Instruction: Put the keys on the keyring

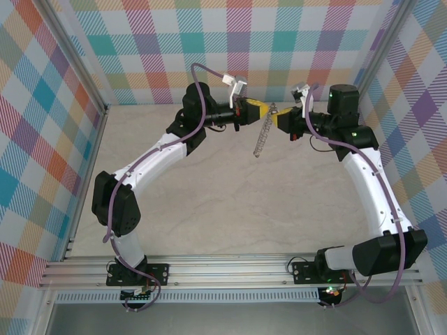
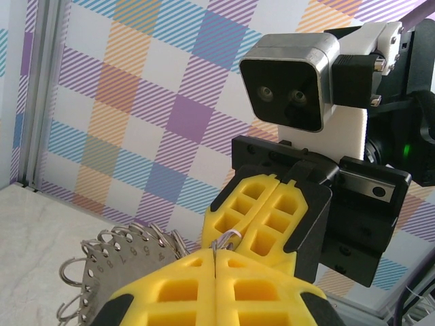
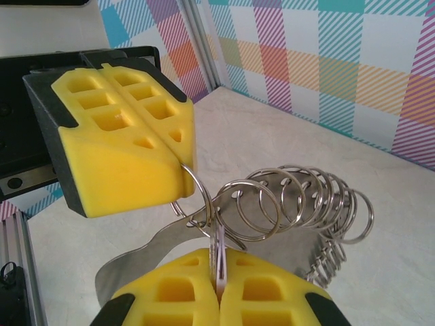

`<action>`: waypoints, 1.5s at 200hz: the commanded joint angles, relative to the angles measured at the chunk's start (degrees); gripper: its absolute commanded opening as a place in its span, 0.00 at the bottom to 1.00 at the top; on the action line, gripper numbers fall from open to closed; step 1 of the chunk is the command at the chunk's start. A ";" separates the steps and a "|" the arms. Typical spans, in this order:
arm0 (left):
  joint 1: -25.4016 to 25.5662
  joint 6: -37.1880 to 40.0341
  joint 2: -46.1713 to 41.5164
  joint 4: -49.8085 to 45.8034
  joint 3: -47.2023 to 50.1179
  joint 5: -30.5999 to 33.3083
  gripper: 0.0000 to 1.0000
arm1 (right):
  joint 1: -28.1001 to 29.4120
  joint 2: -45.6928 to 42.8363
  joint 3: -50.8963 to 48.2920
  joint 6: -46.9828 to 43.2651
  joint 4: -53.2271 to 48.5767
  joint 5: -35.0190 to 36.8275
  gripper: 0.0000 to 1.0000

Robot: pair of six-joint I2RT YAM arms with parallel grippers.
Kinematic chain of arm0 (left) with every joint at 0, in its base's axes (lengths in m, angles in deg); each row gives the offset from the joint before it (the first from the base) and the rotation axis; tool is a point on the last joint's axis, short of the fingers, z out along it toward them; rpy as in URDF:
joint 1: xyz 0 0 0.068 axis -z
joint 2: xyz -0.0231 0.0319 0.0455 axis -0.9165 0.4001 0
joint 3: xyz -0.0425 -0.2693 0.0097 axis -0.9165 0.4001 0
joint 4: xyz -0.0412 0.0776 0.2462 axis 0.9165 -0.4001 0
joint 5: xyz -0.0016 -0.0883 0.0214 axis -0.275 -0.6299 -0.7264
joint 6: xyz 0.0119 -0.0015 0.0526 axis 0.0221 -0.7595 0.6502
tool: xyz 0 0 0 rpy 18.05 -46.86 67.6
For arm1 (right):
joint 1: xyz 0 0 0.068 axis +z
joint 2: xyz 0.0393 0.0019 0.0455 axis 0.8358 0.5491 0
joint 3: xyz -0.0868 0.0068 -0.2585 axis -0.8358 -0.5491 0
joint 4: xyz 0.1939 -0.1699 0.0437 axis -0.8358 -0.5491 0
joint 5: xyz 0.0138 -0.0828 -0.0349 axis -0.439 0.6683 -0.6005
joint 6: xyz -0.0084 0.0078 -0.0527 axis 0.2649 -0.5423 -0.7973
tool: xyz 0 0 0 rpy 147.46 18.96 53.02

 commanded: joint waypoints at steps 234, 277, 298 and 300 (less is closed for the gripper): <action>0.15 0.97 -0.13 0.44 -2.25 -1.58 0.00 | 0.39 2.10 6.08 -3.59 -2.95 0.08 0.00; 0.15 1.06 0.05 -0.94 -2.27 -1.08 0.06 | 0.39 3.41 8.53 -3.67 -4.34 -0.56 0.00; 0.06 1.21 -0.54 -1.15 -1.62 0.30 0.22 | 0.36 4.11 9.20 -4.15 -5.63 -0.22 0.00; 0.00 1.20 -0.60 -1.15 -1.48 0.47 0.23 | 0.39 4.12 9.22 -4.19 -5.74 -0.18 0.00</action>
